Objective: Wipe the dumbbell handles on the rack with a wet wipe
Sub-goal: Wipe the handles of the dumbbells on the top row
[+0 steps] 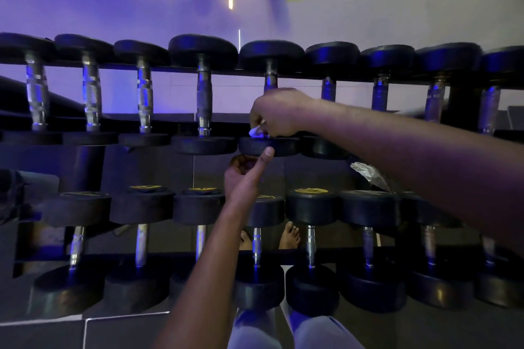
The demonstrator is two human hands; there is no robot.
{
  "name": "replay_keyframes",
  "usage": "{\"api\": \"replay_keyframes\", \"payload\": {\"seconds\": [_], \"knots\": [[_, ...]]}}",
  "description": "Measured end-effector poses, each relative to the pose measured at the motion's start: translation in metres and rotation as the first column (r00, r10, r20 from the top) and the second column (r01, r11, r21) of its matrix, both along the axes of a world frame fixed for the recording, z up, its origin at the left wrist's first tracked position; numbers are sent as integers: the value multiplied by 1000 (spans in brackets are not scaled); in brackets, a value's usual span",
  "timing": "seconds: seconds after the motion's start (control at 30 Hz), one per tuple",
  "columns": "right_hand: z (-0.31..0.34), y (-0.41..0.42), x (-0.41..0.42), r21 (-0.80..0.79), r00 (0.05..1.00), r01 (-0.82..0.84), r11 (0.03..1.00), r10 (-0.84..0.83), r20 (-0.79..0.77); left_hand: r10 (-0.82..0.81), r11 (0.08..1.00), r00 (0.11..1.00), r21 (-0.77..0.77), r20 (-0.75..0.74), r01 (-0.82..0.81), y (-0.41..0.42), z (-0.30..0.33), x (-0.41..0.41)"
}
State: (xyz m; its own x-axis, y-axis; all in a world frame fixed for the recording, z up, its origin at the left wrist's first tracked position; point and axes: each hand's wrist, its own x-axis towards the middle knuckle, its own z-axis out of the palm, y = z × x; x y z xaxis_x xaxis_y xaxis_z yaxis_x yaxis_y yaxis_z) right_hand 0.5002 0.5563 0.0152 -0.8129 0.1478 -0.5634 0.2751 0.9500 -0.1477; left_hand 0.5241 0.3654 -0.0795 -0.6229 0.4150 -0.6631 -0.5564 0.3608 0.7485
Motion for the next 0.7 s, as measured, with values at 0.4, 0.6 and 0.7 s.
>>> {"api": "replay_keyframes", "payload": {"seconds": [0.4,0.6,0.7], "knots": [[-20,39,138,-650,402,650,393,-904,-144,-122,989,993,-79,5,122,6,14,51],[-10,51,170,-848,293,516,124,-955,39,-171,982,985,-75,12,171,26,21,87],[-4,61,176,-878,276,474,64,-958,79,-163,984,987,-70,15,163,43,26,94]]}}
